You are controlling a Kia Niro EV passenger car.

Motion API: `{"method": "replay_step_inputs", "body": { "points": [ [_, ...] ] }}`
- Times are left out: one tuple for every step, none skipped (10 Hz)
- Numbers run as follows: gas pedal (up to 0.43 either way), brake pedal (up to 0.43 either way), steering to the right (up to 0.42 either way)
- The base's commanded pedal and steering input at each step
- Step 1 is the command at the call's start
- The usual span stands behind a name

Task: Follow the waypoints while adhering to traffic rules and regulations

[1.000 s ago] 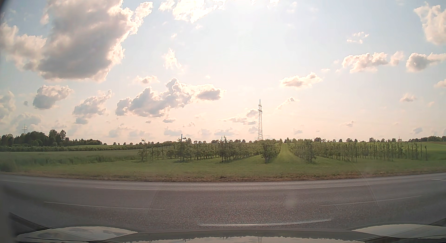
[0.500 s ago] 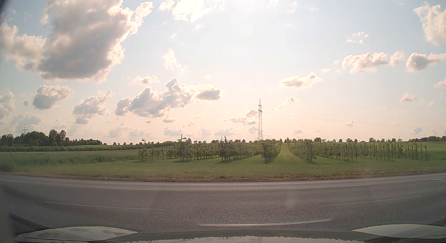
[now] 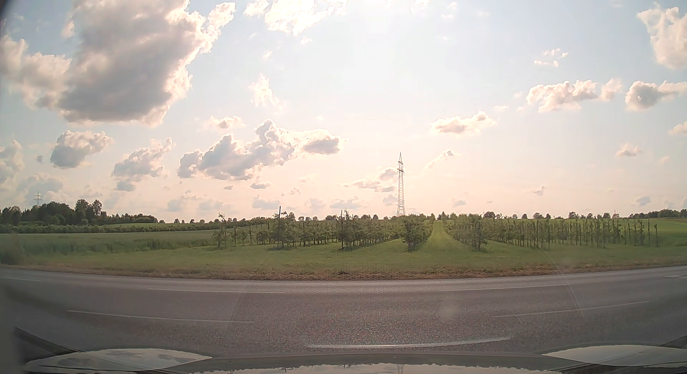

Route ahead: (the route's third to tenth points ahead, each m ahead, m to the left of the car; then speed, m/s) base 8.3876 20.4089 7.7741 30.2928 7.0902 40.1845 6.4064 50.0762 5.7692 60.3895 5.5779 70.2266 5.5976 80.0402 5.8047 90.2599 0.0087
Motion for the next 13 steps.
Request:
{"method": "replay_step_inputs", "body": {
  "points": [
    [0.0,0.457,0.0],
    [0.0,0.457,0.0],
    [0.0,0.457,0.0],
    [0.0,0.457,0.0],
    [0.0,0.457,0.0],
    [0.0,0.445,0.0],
    [0.0,0.451,0.0],
    [0.0,0.451,0.0],
    [0.0,0.445,0.0],
    [0.0,0.445,0.0],
    [0.0,0.451,0.0],
    [0.0,0.445,0.0],
    [0.0,0.451,0.0]
  ]
}}
